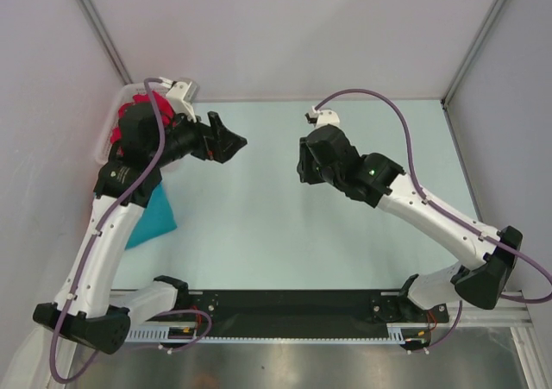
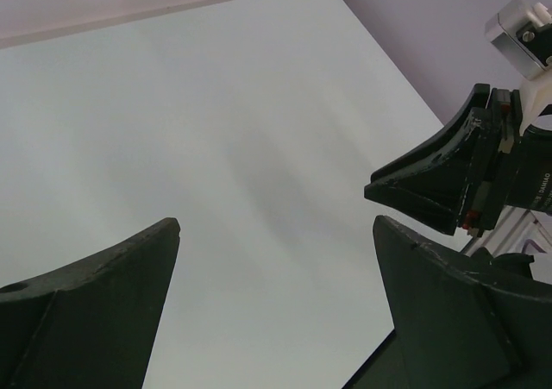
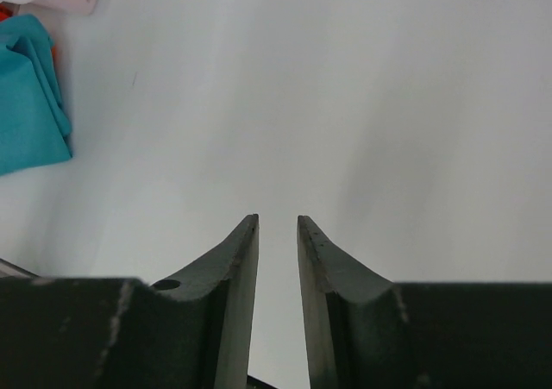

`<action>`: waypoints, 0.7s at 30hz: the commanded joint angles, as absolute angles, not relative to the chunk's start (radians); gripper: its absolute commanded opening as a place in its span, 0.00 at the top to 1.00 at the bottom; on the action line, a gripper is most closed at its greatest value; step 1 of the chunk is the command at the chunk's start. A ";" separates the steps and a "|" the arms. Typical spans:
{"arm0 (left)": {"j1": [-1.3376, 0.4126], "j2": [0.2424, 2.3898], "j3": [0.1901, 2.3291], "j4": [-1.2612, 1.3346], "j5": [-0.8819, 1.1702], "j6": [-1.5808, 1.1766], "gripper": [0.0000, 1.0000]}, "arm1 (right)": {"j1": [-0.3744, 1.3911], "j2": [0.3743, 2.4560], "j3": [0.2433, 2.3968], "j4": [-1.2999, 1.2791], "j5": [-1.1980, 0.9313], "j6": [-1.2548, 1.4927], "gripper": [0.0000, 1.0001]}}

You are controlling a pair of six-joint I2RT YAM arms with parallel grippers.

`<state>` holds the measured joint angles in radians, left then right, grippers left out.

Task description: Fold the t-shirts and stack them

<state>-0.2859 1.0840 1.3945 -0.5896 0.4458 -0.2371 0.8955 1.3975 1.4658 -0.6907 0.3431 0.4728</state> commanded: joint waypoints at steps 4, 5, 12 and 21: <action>-0.293 1.137 1.401 -0.526 0.505 -0.275 0.00 | 0.842 1.436 1.502 -0.675 0.258 0.443 0.69; -0.293 1.141 1.393 -0.517 0.509 -0.276 0.00 | 0.839 1.437 1.502 -0.669 0.246 0.442 0.69; -0.293 1.175 1.405 -0.480 0.526 -0.291 0.00 | 0.801 1.436 1.505 -0.634 0.179 0.434 0.69; -0.293 1.213 1.422 -0.462 0.549 -0.305 0.00 | 0.765 1.439 1.519 -0.618 0.158 0.433 0.71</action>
<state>-0.2859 1.2179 1.3918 -0.5121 0.5121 -0.2886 0.7738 1.4487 1.4769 -0.6594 0.1711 0.4416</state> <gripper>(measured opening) 0.996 0.304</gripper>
